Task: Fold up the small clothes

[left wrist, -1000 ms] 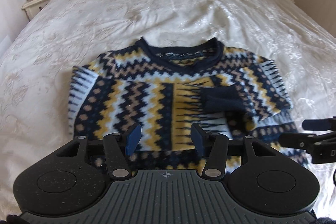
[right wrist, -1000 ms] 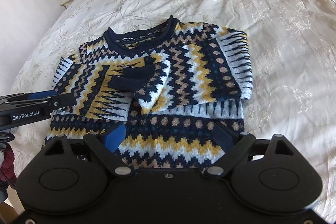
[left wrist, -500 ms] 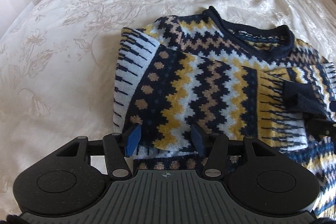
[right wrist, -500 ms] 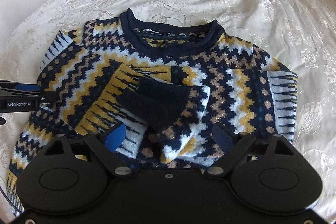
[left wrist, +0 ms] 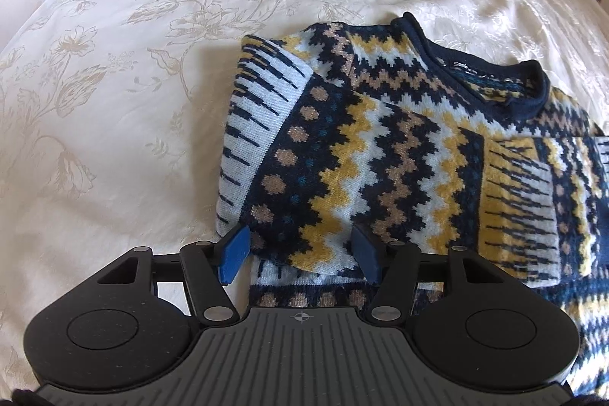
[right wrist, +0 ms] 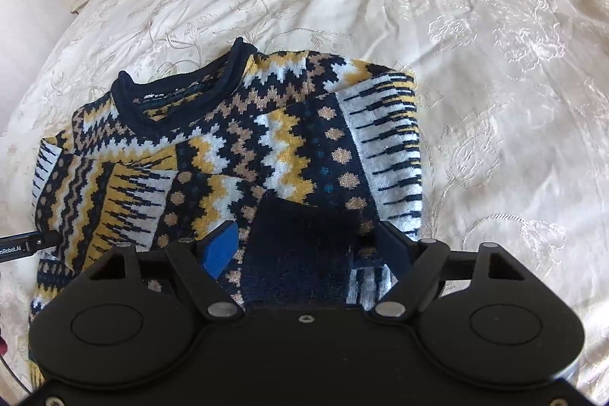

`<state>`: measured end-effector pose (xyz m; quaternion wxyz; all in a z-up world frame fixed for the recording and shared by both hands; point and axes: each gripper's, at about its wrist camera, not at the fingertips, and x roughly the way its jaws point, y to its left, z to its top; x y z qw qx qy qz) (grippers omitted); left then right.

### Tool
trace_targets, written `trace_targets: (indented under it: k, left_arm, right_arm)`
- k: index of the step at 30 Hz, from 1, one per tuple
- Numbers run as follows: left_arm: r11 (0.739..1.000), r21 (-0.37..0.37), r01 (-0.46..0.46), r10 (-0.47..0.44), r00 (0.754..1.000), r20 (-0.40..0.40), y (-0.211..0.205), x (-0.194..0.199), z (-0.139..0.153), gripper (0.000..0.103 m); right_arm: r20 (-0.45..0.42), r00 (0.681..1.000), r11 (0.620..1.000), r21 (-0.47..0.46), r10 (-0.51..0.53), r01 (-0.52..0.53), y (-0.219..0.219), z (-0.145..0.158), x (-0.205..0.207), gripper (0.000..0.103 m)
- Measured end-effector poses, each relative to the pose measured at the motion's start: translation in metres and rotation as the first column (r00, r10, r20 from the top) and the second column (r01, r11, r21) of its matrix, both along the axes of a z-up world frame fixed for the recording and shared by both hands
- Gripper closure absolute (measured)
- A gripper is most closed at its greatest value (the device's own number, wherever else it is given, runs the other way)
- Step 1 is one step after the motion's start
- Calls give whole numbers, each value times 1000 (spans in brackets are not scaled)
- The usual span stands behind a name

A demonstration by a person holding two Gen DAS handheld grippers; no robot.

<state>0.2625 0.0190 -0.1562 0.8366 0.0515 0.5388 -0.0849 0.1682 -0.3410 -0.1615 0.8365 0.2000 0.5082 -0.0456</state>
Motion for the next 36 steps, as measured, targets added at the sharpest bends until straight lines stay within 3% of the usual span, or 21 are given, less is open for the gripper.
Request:
trace_targets:
  k: [7,10,12,16,18,21,27,32,36]
  left_arm:
    - [1000,-9,-5,5,1000,19,6,-8,10,46]
    - [1000,-11,-3,3,1000,31,6,-11,13,46]
    - [1000,-11,-1,2,999,37,4,-11,13,46]
    - [1000,-29,4,-3,998,62,2,-9,22,46]
    - [999,-38,9,-6,997,81,0,-5,26,46]
    - [999,-52,9,-4,995,101,-3,4,29,46]
    - [1000,0,5,-5,993,120,-11,39,16,46]
    - [994,75,-74,67,993,94,0,64,-4,46]
    - [988,59,-144,141,988,59,22,79,-19,32]
  right_arm:
    - [-6,999,999,-3,50,-50,3,-6,7,30]
    - [-18,999,999,1,50,-50,2,-8,9,51]
    - [-16,999,999,-9,47,-47,1,-5,8,88]
    - [73,992,994,-4,106,-106,7,24,10,91]
    - [140,981,991,-49,133,-128,8,49,12,91]
    - [189,976,991,-92,109,-92,-5,66,22,91]
    - [99,990,986,-143,101,-86,-21,30,51,90]
    - [41,994,983,-162,98,-90,-15,10,49,87]
    - [-16,999,984,-173,51,-53,-21,-4,42,81]
